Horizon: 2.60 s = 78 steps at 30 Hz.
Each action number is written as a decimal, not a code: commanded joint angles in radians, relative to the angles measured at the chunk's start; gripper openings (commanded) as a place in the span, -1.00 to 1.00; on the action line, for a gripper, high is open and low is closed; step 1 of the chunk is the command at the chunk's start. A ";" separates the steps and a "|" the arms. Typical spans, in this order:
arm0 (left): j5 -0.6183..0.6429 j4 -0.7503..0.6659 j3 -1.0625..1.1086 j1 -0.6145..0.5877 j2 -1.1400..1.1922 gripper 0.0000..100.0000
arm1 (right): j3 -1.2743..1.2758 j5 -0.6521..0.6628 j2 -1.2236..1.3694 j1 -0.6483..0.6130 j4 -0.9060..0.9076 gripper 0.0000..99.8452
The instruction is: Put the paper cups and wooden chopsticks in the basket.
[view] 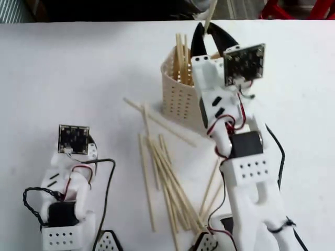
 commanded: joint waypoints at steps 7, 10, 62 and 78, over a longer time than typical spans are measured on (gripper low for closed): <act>-0.008 -0.006 -0.005 -0.008 -0.018 -0.95 | -0.012 0.005 0.024 0.001 0.019 -0.73; -0.008 -0.006 -0.005 -0.008 -0.018 -0.95 | -0.012 0.005 -0.064 0.001 0.108 -0.67; -0.008 -0.006 -0.003 -0.008 -0.018 -0.95 | 0.391 -0.098 0.352 -0.420 0.840 -0.73; -0.008 -0.006 0.002 -0.008 -0.018 -0.95 | 0.354 -0.098 0.358 -0.420 0.858 -0.96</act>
